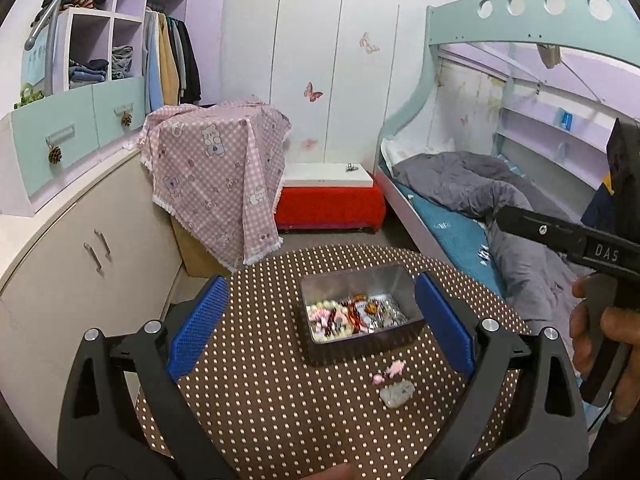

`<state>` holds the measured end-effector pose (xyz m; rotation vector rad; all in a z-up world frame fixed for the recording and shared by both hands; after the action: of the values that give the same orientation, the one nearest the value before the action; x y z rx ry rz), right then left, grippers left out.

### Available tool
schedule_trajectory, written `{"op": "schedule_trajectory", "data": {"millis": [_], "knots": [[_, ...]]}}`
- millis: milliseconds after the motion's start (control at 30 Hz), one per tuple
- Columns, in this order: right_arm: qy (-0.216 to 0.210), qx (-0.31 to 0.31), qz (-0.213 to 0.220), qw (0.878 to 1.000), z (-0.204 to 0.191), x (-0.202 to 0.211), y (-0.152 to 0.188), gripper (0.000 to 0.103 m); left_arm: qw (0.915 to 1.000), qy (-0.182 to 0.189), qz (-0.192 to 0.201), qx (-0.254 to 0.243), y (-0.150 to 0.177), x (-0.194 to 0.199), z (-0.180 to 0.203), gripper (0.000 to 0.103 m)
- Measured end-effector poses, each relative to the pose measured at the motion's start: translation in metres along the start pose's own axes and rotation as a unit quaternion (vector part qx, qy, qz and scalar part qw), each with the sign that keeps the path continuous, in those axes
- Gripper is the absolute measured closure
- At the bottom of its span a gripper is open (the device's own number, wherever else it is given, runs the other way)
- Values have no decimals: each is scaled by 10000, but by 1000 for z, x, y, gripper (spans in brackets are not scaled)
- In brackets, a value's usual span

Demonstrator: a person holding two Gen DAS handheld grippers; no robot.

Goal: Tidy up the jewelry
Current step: 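Raise both tools away from the box back over the table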

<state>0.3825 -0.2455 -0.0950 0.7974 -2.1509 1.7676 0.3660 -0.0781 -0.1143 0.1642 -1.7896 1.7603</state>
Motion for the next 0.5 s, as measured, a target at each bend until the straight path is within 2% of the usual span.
{"op": "schedule_trajectory", "data": {"millis": [233,500], "knots": [[99,-16,-145,9998,8,5,24,8,9995,101,-294,-101,33,-9,10,11],[223,-301,-478,9982,30,-2,61,8,9946,220,-958,-325,90,-38,33,11]]}}
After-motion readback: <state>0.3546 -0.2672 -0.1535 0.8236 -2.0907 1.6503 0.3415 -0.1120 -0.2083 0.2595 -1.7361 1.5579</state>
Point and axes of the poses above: each gripper's, at about its wrist camera, not at the fingertips, and x roughly against the way its jaws point, z to its right, y to its underside, the point moved 10 cm from there along -x, roughly the way its jaws point, and after that the axes turned 3 degrees about y, right-handed, at the moved point
